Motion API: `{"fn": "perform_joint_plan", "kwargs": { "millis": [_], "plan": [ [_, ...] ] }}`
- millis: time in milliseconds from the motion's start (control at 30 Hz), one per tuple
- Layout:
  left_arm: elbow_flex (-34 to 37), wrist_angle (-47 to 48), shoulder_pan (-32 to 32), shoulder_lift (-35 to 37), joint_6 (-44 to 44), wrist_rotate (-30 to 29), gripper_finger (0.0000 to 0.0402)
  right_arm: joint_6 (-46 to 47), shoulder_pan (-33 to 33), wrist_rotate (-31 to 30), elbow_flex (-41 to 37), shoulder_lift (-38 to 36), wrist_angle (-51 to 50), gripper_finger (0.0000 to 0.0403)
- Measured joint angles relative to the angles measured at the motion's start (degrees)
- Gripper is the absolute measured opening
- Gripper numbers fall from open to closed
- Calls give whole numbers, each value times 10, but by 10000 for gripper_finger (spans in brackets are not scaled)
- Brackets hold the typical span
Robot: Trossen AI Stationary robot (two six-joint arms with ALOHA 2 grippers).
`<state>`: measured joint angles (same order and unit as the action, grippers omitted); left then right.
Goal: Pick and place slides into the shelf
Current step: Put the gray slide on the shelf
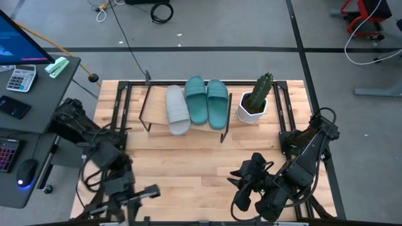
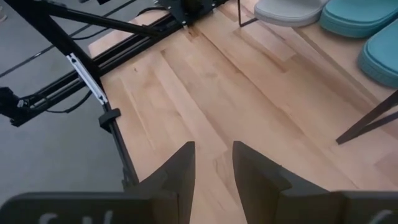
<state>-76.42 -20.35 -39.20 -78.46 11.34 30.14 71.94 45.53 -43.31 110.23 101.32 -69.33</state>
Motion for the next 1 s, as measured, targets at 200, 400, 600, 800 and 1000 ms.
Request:
{"fn": "perform_joint_plan", "kwargs": {
  "millis": [200,400,600,800,1000],
  "plan": [
    [30,-34,28,-10,8,72,35,24,-1,3,0,0,1,113],
    [200,-354,35,-11,155,92,35,47,-2,4,0,0,2,113],
    [373,-609,43,0,226,-78,35,56,-10,4,0,0,2,113],
    [520,-694,-3,32,226,-330,35,42,-26,4,0,0,2,113],
    [565,-696,-89,81,166,-532,35,20,-40,4,0,0,2,113]
  ]
}}
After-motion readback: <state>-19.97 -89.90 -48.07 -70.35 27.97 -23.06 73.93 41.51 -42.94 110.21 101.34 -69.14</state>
